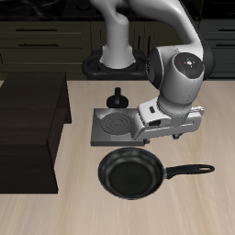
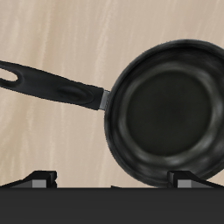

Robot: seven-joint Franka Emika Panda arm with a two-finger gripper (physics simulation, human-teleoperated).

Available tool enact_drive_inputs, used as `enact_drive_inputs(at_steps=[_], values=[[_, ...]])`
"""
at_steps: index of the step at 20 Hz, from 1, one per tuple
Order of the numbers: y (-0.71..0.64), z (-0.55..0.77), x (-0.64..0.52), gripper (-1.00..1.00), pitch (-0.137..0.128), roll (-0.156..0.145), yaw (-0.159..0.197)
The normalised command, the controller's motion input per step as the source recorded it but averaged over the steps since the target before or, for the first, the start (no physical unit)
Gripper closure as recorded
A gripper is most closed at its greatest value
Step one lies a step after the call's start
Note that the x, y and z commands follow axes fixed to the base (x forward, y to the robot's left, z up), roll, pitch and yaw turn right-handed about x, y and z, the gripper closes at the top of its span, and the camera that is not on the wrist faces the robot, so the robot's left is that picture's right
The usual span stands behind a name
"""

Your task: Place the frypan on top of the shelf

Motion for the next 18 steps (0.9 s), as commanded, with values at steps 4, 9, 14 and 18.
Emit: enact_drive_inputs(at_steps=[4,9,14,18], values=[[0.05,-0.36,-0.02,-1.00,0.012,0.005,0.065],[-0.01,-0.24,0.00,-1.00,0.022,-0.004,0.029],[0.06,-0.18,-0.04,-1.00,0.013,0.010,0.036],[0.05,-0.13,-0.02,-1.00,0.009,0.012,0.012]])
